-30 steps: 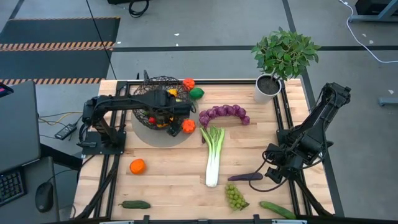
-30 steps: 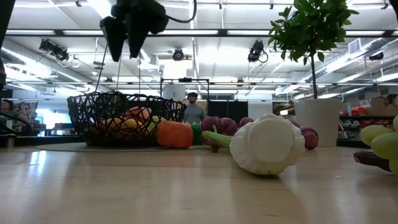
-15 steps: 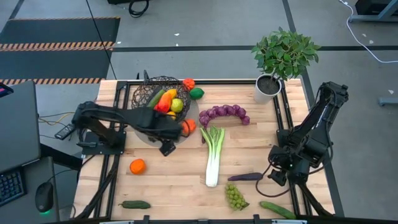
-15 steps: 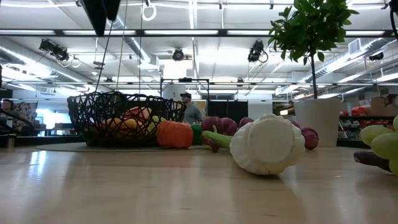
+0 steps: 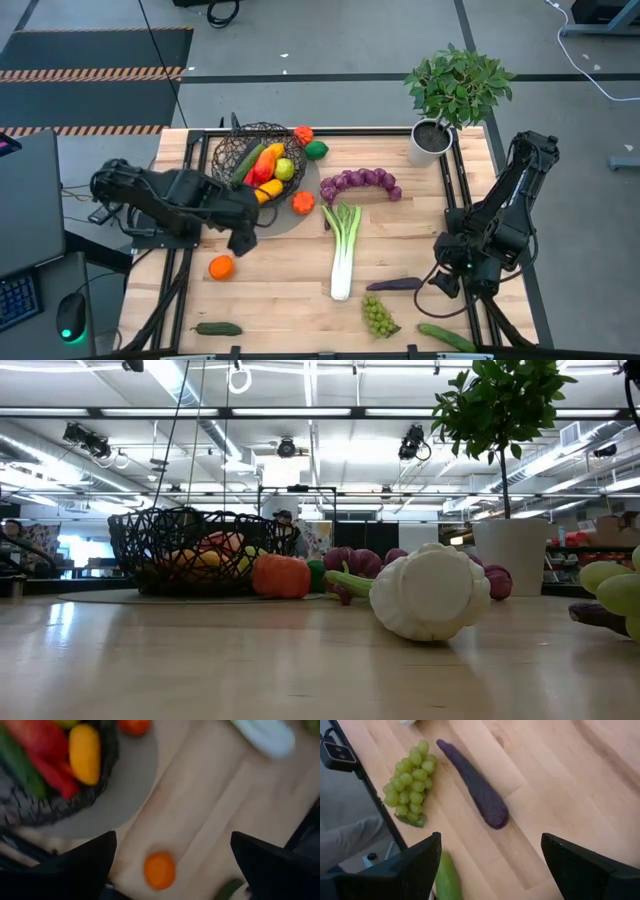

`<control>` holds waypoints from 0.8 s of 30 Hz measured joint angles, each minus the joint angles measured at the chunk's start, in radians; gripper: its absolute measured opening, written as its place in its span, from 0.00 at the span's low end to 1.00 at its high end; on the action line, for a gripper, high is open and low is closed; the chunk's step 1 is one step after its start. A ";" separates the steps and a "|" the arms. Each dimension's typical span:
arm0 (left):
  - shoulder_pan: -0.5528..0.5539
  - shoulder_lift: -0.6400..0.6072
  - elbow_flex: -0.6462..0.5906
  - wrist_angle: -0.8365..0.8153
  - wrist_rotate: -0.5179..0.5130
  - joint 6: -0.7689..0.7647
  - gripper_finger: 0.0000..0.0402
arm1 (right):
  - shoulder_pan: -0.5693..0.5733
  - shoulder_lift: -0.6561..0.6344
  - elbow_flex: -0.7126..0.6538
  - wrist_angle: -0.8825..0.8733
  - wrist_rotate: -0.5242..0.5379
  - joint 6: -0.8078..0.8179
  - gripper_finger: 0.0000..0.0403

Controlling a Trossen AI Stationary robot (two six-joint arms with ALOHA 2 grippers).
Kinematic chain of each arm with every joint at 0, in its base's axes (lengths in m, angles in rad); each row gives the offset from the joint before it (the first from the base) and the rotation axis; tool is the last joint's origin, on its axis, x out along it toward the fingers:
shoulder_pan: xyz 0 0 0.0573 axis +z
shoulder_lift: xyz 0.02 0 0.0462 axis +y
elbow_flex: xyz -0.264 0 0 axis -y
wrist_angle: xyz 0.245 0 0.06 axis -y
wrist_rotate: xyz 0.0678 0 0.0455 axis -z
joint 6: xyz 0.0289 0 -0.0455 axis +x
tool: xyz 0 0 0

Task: Build produce basket
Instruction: Put the orange into the wire basket

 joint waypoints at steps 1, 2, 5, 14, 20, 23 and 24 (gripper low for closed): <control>-0.013 0.003 0.000 0.000 0.000 0.076 1.00 | 0.000 0.000 0.000 -0.009 0.013 -0.001 0.86; -0.026 0.009 0.000 0.000 0.001 0.155 1.00 | 0.000 0.000 0.000 -0.021 0.026 0.003 0.86; -0.063 0.018 0.000 0.002 0.002 0.340 1.00 | -0.001 0.000 0.000 -0.048 0.072 0.052 0.86; -0.112 0.023 -0.020 0.003 -0.039 0.454 1.00 | -0.022 0.000 0.000 -0.010 0.128 0.116 0.86; -0.133 -0.059 -0.203 -0.001 -0.007 0.292 1.00 | -0.023 0.000 0.000 -0.009 0.125 0.113 0.86; -0.164 -0.100 -0.296 0.000 0.033 0.142 1.00 | -0.021 0.000 0.000 -0.007 0.112 0.105 0.86; -0.178 -0.113 -0.319 0.000 0.047 0.092 1.00 | -0.020 0.000 0.000 -0.007 0.102 0.099 0.86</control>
